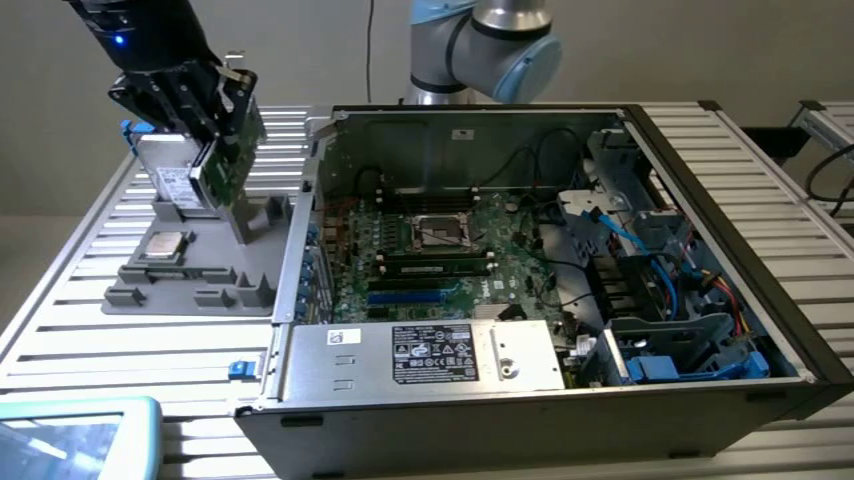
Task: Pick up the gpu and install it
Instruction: 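Pick up the gpu and move the gpu toward the slot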
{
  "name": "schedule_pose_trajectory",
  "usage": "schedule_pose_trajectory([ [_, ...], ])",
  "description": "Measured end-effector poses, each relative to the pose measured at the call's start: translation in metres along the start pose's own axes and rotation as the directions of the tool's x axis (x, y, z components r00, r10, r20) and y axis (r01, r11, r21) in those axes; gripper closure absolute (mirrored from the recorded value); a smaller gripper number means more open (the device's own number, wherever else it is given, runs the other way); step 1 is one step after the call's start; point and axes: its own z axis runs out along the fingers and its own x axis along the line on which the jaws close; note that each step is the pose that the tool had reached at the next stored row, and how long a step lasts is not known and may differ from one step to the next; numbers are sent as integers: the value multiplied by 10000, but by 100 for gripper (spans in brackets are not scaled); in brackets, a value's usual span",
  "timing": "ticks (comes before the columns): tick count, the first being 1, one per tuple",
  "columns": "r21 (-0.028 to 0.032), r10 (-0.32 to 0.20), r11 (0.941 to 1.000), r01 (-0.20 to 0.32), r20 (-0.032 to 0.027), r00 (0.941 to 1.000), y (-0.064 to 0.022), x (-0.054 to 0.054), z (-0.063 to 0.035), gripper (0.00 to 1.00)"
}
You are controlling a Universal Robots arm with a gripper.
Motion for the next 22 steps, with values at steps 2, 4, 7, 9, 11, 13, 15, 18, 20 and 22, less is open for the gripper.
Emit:
schedule_pose_trajectory([
  [2,2,4,10000,-4,-13,10000,-5,-36,-90,72],
  [4,5,7,10000,-7,-32,10000,-11,-88,-179,72],
  [7,8,11,10000,-11,-58,10000,-22,-180,-315,72],
  [9,10,15,10000,-15,-80,10000,-27,-244,-403,72],
  [11,16,23,10000,-23,-134,9999,-30,-292,-479,72],
  [13,22,33,10000,-33,-199,9998,-34,-336,-523,72],
  [15,24,40,10000,-40,-245,9997,-40,-390,-550,72],
  [18,27,53,10000,-53,-324,9995,-47,-468,-570,72],
  [20,30,61,10000,-60,-375,9993,-52,-522,-584,72],
  [22,33,68,10000,-67,-418,9991,-59,-581,-600,72],
])
